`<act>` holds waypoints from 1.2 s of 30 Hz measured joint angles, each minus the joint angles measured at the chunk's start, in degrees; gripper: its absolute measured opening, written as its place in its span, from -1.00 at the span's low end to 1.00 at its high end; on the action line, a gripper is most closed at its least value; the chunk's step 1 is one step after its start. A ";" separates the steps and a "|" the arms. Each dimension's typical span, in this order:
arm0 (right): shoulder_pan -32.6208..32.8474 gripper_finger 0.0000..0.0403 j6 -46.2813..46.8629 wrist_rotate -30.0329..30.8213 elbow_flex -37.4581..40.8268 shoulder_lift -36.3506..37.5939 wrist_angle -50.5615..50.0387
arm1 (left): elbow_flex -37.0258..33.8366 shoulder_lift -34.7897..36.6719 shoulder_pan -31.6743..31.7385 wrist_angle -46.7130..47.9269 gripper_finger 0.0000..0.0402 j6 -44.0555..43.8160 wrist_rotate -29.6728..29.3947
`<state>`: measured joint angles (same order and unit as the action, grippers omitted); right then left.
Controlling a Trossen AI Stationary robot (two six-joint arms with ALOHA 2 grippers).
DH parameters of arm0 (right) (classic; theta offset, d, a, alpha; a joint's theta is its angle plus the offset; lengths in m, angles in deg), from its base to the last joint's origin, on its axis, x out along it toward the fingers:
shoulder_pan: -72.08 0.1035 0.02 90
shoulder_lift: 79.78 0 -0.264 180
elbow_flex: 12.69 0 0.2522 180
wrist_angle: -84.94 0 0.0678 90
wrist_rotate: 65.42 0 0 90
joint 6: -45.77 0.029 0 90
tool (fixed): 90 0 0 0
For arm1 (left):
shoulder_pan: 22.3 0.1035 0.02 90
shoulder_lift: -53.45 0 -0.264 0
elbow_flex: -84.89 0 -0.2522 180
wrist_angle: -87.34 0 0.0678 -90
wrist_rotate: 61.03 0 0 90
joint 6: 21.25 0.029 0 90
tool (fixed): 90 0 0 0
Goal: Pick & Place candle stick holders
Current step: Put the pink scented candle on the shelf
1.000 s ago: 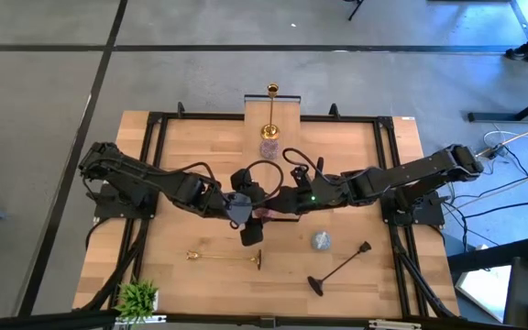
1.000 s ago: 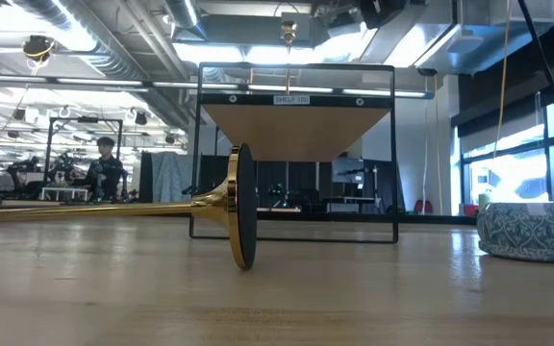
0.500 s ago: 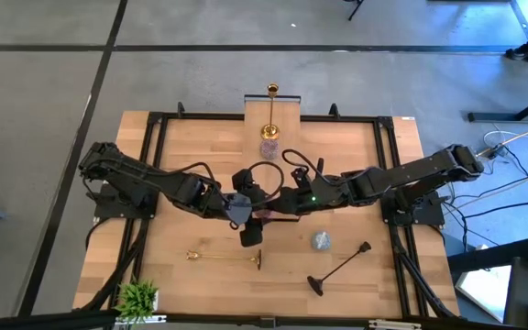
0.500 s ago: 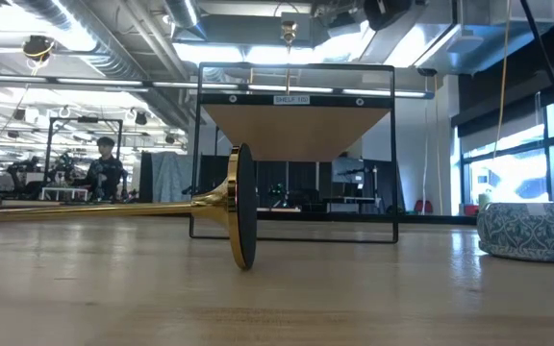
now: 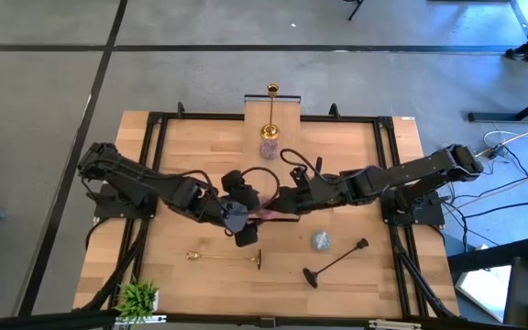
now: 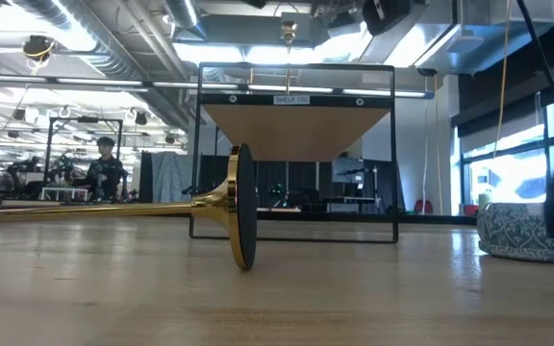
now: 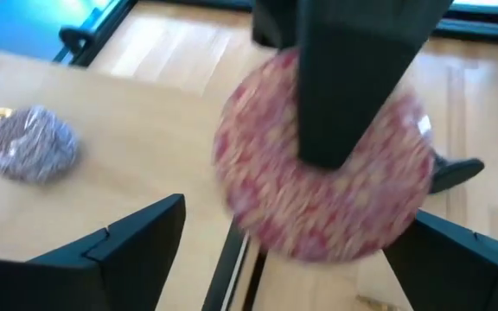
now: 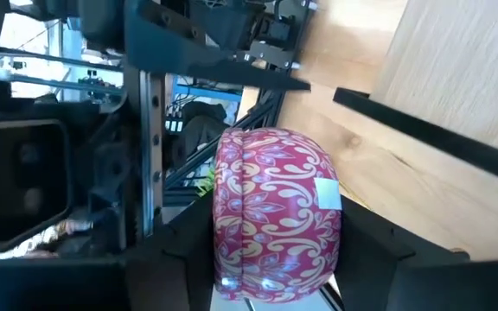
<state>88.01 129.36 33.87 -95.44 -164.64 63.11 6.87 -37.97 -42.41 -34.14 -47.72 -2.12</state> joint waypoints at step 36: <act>-5.90 -0.12 -5.00 9.83 -0.02 23.46 -44.35 | -3.47 0.07 -10.29 25.78 0.79 -34.73 -6.87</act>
<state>82.11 124.36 43.70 -95.46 -141.18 18.77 3.40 -37.90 -52.69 -8.36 -82.45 -8.99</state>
